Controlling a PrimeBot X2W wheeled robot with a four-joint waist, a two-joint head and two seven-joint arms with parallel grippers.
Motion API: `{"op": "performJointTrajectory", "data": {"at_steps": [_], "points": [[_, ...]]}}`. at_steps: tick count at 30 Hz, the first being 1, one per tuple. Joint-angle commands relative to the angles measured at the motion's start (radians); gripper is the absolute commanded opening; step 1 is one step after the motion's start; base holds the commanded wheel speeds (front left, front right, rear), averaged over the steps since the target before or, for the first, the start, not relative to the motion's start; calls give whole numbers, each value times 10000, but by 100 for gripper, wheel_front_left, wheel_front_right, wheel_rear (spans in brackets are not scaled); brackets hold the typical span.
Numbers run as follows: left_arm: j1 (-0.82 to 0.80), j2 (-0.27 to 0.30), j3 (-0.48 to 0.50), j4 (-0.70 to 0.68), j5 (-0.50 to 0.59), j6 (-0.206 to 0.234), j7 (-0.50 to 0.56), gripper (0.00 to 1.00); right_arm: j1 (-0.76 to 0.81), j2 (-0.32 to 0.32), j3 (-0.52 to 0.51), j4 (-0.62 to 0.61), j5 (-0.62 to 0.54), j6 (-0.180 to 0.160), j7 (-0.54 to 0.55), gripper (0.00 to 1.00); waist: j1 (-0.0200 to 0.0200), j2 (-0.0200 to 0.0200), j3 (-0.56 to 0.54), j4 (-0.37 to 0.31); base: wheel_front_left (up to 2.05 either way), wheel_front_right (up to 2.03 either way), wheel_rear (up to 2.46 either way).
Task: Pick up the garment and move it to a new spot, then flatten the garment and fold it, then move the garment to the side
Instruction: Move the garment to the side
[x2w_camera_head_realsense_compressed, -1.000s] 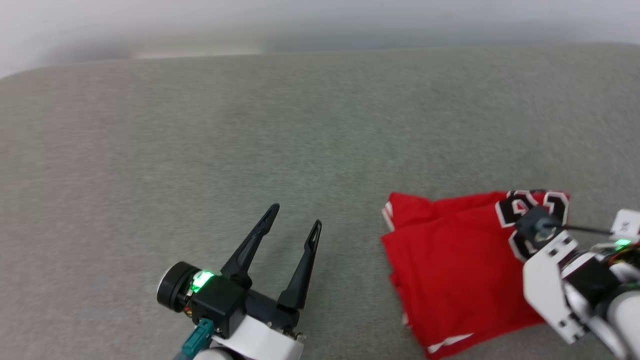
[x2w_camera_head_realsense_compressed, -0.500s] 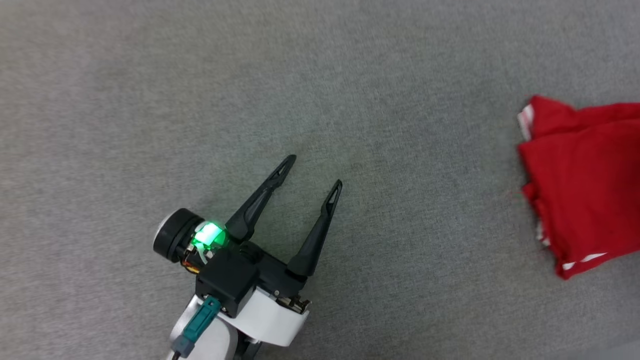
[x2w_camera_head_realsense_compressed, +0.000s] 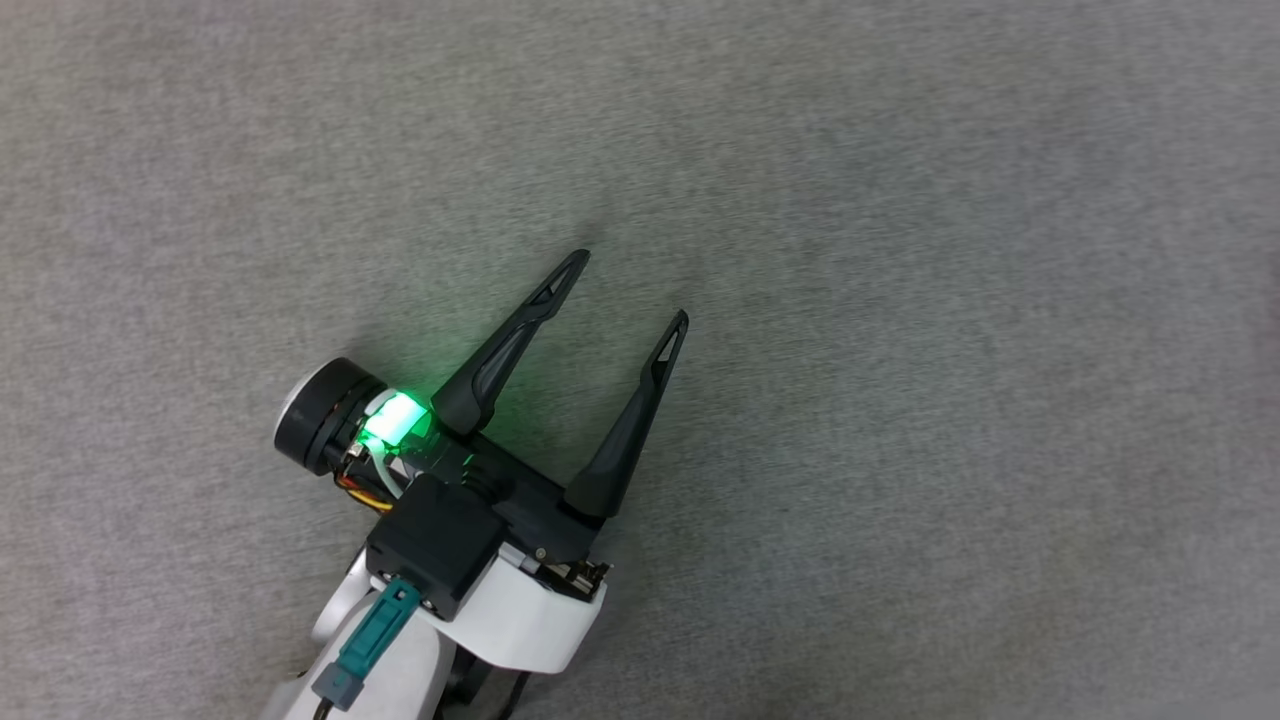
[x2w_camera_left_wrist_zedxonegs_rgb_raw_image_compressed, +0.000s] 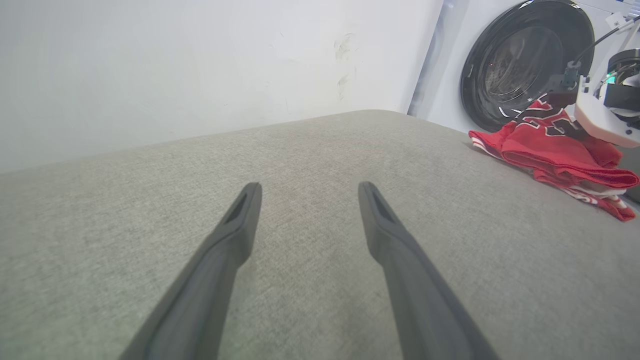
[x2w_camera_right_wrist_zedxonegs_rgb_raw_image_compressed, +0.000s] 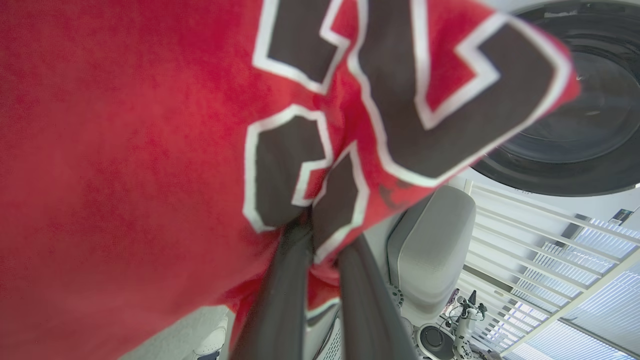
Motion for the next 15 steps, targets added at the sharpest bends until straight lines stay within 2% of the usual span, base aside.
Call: {"op": "performJointTrajectory", "data": {"at_steps": [1,9,10,11,15], "points": [[-77,8,37,-46,59,-15,-20,100,-238,128,-249,296,-180,-14,-169,0,-1,0,136,189,0,0,0],[-73,-20,57,-24,163,-15,-20,100,-376,610,-707,811,-556,-14,-71,0,-1,0,18,364,0,0,0],[-90,4,3,9,211,-15,-20,100,-372,675,-731,748,-624,-14,-45,16,-1,0,-52,379,0,0,0],[-82,-15,-33,48,224,-15,-20,100,-385,746,-820,741,-620,-14,82,100,-1,0,-145,391,0,0,0],[120,-256,81,116,88,8,-20,100,-292,834,-834,257,-727,-14,167,100,-1,0,-713,441,0,0,0]]}}
